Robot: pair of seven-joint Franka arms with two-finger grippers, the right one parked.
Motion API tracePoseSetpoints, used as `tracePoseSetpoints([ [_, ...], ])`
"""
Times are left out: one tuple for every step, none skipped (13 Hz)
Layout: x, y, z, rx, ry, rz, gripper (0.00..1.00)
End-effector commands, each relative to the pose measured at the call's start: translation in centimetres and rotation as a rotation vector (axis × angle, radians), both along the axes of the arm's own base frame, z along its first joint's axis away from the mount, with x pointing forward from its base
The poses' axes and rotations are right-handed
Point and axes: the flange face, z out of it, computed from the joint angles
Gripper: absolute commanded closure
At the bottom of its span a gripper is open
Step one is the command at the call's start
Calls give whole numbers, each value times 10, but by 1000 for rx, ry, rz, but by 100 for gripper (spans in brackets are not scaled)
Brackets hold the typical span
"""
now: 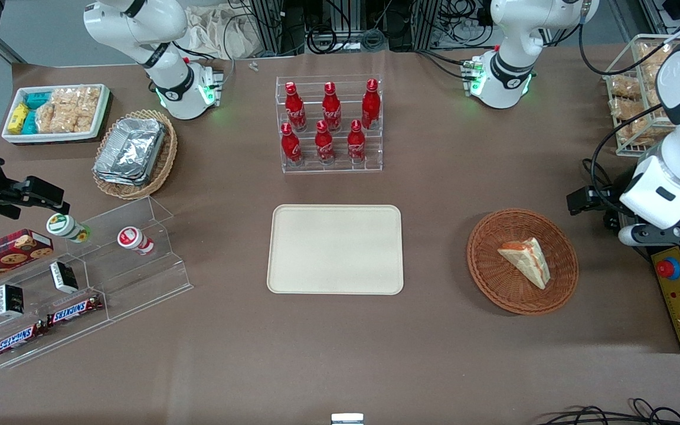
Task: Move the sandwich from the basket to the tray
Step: 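Lower the open left gripper over the wrapped sandwich in the basket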
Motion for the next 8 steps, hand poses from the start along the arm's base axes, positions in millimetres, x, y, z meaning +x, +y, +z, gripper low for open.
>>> tracePoseSetpoints([
  [3,-2,-4,3,18,32,0],
  [4,-2,-3,-2,14,35,0],
  [5,-2,-3,-3,14,37,0],
  [5,-1,-4,0,15,37,0],
  [8,0,-11,9,25,45,0],
  [10,1,-21,6,27,89,0],
  [14,2,-30,1,1,184,0],
  [17,3,-45,-4,-23,333,0],
])
